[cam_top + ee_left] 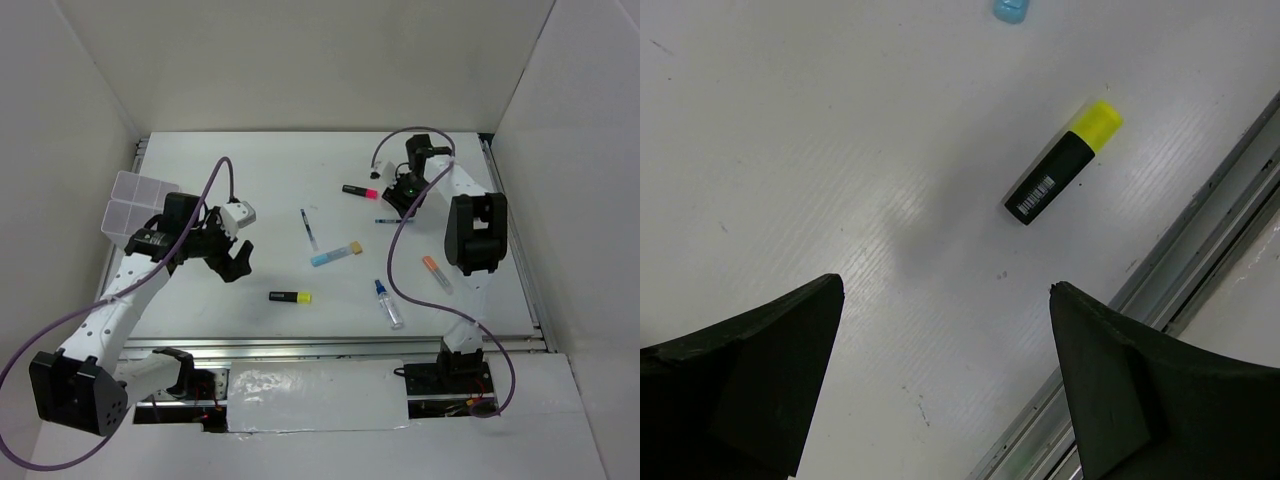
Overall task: Sort the stationery into containers
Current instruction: Grab a piece of stationery with the right arm
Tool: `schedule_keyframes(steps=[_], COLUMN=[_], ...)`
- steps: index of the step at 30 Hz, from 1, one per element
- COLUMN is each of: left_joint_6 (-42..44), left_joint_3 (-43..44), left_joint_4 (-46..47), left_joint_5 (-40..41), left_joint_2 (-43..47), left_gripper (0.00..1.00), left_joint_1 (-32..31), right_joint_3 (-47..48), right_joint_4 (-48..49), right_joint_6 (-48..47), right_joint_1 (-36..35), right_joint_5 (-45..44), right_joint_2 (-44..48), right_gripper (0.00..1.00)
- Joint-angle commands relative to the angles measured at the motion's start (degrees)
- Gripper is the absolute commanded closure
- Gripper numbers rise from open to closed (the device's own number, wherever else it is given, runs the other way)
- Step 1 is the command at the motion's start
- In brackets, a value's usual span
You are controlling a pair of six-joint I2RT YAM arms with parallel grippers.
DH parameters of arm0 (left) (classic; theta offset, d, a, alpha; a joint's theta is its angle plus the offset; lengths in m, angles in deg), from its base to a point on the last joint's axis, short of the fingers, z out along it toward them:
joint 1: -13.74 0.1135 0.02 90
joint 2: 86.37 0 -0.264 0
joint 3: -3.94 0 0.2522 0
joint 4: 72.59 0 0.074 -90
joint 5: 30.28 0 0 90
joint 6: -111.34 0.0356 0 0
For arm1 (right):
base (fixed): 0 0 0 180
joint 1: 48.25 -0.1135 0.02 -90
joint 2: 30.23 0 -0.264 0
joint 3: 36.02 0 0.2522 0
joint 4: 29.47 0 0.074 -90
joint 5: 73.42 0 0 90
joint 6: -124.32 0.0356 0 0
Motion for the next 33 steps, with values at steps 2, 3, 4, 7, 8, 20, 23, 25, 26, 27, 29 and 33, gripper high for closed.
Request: schedule_keyframes(steps=[2, 3, 4, 7, 8, 20, 23, 25, 26, 27, 29, 33], left_joint_6=[1.25, 1.34, 1.34, 1.34, 1.43, 2.04, 2.48, 2.92, 2.92, 3.27, 3.36, 3.62], left_joint_3=[1.01, 1.18, 1.27, 1.54, 1.54, 1.01, 1.53, 1.71, 1.80, 1.71, 1.71, 1.45], left_joint_4=[0.99, 0.99, 0.90, 0.73, 0.73, 0.55, 0.37, 0.37, 0.29, 0.37, 0.37, 0.81], left_joint_5=[-1.32, -1.32, -1.49, -1.49, -1.49, -1.85, -1.85, -1.67, -1.58, -1.49, -1.23, -1.14], left_joint_2=[-0.59, -0.68, -0.85, -1.03, -0.94, -0.94, -1.11, -1.03, -1.11, -1.12, -1.20, -1.55], left_gripper=[0.04, 0.04, 0.04, 0.04, 0.04, 0.05, 0.05, 0.05, 0.05, 0.05, 0.05, 0.05], left_joint_1=[-0.34, -0.34, -0.25, -0.34, -0.25, -0.34, -0.34, -0.42, -0.42, -0.42, -0.42, -0.51], right_joint_3=[-0.09, 0.25, 0.43, 0.26, 0.08, 6.04, 10.44, 13.07, 13.79, 14.40, 15.46, 14.50], right_joint_4=[-0.68, -0.68, -0.68, 0.37, 0.64, -3.57, -7.09, -9.38, -9.99, -10.95, -11.66, -11.23], right_joint_6=[-2.59, -2.77, -2.94, -3.56, -3.82, -4.79, -5.14, -5.67, -6.02, -6.72, -7.25, -8.65], right_joint_1=[-2.14, -2.32, -2.58, -3.37, -3.72, -5.83, -6.10, -6.28, -6.36, -6.80, -7.15, -8.73], right_joint_5=[0.91, 0.74, 0.56, -0.14, -0.32, -1.37, -1.90, -2.34, -2.43, -2.60, -3.39, -5.68], right_joint_2=[0.57, -0.13, -0.48, -1.19, -1.28, -5.57, -8.30, -9.88, -10.41, -11.20, -11.73, -11.39], right_gripper=[0.50, 0.50, 0.50, 0.50, 0.50, 0.51, 0.51, 0.51, 0.51, 0.51, 0.51, 0.54])
